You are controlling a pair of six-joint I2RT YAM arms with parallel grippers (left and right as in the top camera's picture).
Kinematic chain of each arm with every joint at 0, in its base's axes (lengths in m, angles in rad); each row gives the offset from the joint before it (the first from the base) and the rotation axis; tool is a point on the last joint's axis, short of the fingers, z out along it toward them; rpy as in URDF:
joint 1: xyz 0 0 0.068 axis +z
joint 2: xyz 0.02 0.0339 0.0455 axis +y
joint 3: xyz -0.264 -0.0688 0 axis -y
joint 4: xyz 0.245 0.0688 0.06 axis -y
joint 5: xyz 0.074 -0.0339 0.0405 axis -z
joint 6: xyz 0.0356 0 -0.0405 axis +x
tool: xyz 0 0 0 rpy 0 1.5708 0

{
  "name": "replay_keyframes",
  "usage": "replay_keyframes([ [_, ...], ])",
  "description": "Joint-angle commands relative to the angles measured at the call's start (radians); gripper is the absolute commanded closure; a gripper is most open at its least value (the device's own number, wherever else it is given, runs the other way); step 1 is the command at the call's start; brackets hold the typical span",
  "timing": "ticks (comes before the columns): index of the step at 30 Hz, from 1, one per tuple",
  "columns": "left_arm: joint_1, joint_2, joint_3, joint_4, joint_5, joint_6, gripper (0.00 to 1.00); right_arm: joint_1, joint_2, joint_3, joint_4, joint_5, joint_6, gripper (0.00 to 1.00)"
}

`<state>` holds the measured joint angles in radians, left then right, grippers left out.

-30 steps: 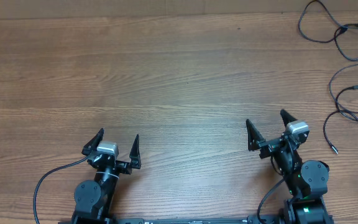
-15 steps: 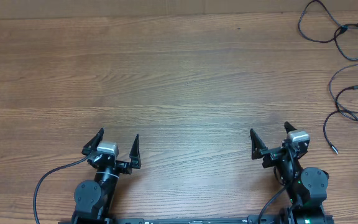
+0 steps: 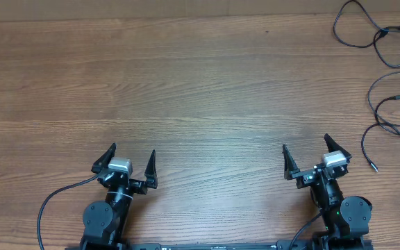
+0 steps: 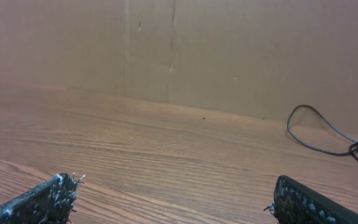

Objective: Untangle cables

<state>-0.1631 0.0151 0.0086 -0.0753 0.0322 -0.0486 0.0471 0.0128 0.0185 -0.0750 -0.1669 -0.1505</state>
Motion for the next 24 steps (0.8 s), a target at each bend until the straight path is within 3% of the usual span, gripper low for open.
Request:
replay_keyframes([
  [1, 0.006, -0.011, -0.004, -0.002, -0.006, 0.019, 0.00, -0.004, -0.011, -0.010, 0.001, 0.017, -0.034, 0.00],
  [7, 0.006, -0.011, -0.004, -0.002, -0.006, 0.019, 0.00, -0.004, -0.011, -0.010, -0.002, 0.089, 0.076, 0.00],
  [24, 0.006, -0.011, -0.004, -0.002, -0.006, 0.019, 0.00, -0.003, -0.011, -0.010, -0.003, 0.087, 0.076, 0.00],
])
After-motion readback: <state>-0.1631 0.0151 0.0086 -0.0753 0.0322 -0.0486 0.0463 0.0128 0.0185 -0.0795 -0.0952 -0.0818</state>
